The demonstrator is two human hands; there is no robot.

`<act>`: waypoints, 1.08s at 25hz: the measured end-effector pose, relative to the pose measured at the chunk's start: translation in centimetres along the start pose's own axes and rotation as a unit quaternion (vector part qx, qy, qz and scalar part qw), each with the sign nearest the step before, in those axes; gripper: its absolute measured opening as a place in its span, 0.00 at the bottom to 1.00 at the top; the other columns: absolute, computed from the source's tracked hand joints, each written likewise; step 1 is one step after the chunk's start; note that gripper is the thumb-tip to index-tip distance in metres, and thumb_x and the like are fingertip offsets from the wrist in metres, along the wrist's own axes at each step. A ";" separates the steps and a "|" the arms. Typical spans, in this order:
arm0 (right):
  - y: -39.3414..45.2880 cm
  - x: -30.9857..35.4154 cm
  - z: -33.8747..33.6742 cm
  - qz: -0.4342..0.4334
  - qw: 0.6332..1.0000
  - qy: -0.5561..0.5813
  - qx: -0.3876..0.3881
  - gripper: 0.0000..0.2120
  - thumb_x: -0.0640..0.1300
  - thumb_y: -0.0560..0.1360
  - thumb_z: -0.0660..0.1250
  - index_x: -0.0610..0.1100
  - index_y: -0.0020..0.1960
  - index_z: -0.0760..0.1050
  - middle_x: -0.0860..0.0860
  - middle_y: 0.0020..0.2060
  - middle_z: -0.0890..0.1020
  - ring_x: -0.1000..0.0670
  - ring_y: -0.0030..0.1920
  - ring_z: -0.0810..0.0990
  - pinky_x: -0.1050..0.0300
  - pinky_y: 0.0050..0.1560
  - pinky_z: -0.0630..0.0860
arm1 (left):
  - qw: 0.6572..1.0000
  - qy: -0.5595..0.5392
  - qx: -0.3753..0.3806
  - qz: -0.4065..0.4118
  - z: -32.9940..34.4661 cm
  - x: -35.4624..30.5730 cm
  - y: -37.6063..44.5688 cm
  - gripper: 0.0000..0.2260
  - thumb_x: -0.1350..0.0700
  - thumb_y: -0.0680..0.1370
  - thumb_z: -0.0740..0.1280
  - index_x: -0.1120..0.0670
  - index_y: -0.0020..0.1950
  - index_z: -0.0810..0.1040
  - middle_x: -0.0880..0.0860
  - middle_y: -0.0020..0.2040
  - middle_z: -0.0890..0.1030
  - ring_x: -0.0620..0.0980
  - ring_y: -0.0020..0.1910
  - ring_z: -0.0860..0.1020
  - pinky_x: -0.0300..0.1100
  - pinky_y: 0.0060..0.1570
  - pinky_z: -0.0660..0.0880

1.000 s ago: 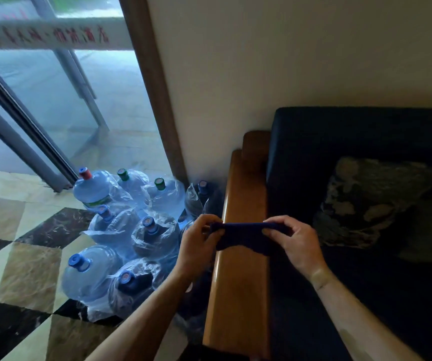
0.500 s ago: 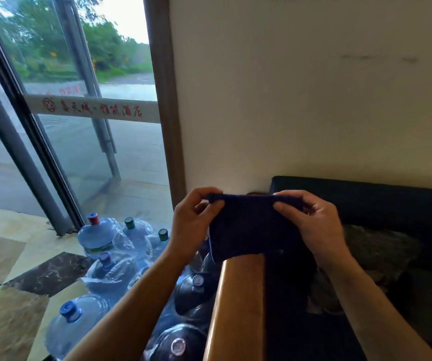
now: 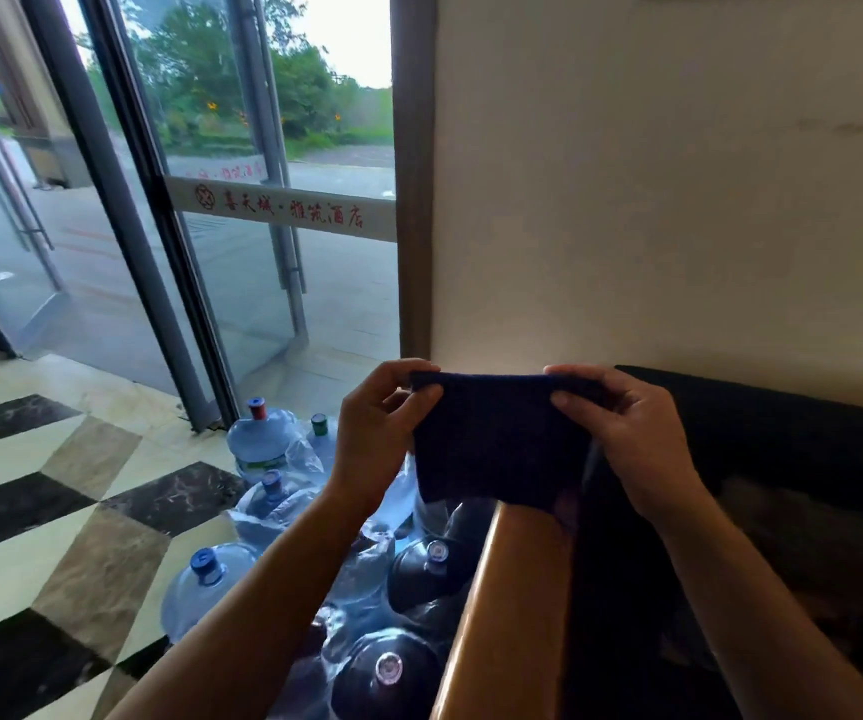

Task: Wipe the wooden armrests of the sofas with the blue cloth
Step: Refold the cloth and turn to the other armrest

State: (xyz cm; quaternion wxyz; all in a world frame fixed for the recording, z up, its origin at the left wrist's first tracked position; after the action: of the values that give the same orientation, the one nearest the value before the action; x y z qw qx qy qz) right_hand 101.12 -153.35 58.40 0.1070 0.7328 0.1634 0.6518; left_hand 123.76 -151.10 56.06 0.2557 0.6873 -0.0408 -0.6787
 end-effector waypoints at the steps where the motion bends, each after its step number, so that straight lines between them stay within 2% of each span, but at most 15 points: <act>1: 0.0 0.1 0.7 -0.007 1.000 0.008 0.012 0.12 0.33 0.73 0.72 0.49 0.50 0.84 0.52 0.44 0.87 0.56 0.48 0.84 0.65 0.49 0.78 | 1.000 0.012 -0.018 0.006 -0.8 -0.6 -0.8 0.14 0.70 0.76 0.69 0.49 0.45 0.81 0.42 0.39 0.83 0.38 0.37 0.80 0.34 0.38 0.77; 5: -0.2 0.5 3.6 -0.025 0.995 0.040 0.085 0.15 0.33 0.71 0.72 0.52 0.48 0.84 0.54 0.44 0.86 0.59 0.45 0.83 0.70 0.46 0.76 | 0.990 0.067 -0.119 0.020 -4.0 -3.0 -4.7 0.13 0.68 0.75 0.70 0.49 0.46 0.81 0.40 0.39 0.83 0.39 0.37 0.80 0.35 0.41 0.78; 8: -1.6 0.8 6.2 -0.040 0.987 0.059 0.142 0.14 0.34 0.71 0.73 0.53 0.47 0.84 0.60 0.40 0.86 0.62 0.42 0.83 0.72 0.45 0.75 | 0.979 0.105 -0.175 0.018 -6.3 -4.6 -9.0 0.12 0.67 0.76 0.70 0.49 0.46 0.81 0.39 0.40 0.83 0.39 0.37 0.80 0.36 0.43 0.77; 12: -5.5 2.0 11.3 -0.031 0.959 0.125 0.254 0.13 0.31 0.70 0.73 0.47 0.50 0.84 0.60 0.38 0.86 0.64 0.39 0.81 0.73 0.45 0.74 | 0.944 0.160 -0.289 0.010 -10.2 -7.2 -16.6 0.14 0.66 0.76 0.70 0.46 0.47 0.81 0.39 0.42 0.83 0.40 0.39 0.80 0.38 0.43 0.77; 15: -9.7 3.0 15.2 -0.035 0.933 0.161 0.319 0.17 0.31 0.69 0.74 0.54 0.44 0.85 0.58 0.38 0.86 0.60 0.40 0.82 0.70 0.47 0.75 | 0.914 0.190 -0.358 -0.015 -12.7 -9.1 -22.8 0.13 0.64 0.77 0.70 0.45 0.47 0.81 0.41 0.45 0.84 0.38 0.41 0.81 0.33 0.41 0.77; 19: -15.0 4.9 19.5 -0.059 0.908 0.180 0.374 0.17 0.32 0.70 0.73 0.55 0.44 0.84 0.59 0.40 0.86 0.58 0.43 0.83 0.65 0.49 0.76 | 0.888 0.186 -0.420 -0.030 -15.7 -12.2 -29.8 0.10 0.63 0.78 0.69 0.47 0.51 0.82 0.49 0.51 0.84 0.40 0.47 0.82 0.35 0.41 0.80; 23: -22.7 8.0 23.8 -0.126 0.878 0.169 0.429 0.18 0.32 0.75 0.68 0.57 0.46 0.78 0.67 0.41 0.82 0.66 0.44 0.79 0.74 0.46 0.72 | 0.861 0.216 -0.459 -0.030 -19.0 -15.2 -37.7 0.12 0.63 0.78 0.69 0.45 0.51 0.83 0.48 0.52 0.84 0.47 0.52 0.83 0.38 0.47 0.80; 27: -29.9 10.1 27.5 -0.179 0.855 0.148 0.465 0.13 0.34 0.76 0.68 0.52 0.51 0.78 0.63 0.46 0.81 0.67 0.46 0.78 0.75 0.44 0.72 | 0.837 0.220 -0.501 -0.032 -22.6 -17.4 -45.2 0.11 0.63 0.78 0.68 0.47 0.53 0.82 0.47 0.51 0.84 0.47 0.51 0.83 0.39 0.48 0.79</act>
State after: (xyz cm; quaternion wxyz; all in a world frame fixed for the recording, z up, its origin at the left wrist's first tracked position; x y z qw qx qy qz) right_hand 126.34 -120.36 53.18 -0.1567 0.5503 0.5894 0.5702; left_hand 130.88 -98.29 52.35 0.5450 0.5974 0.3841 -0.4455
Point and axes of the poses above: each hand's wrist, its own y-axis towards the middle knuckle, its own z-axis out of the palm, x = y × z, the point moved 2 cm from there along y, towards the middle knuckle
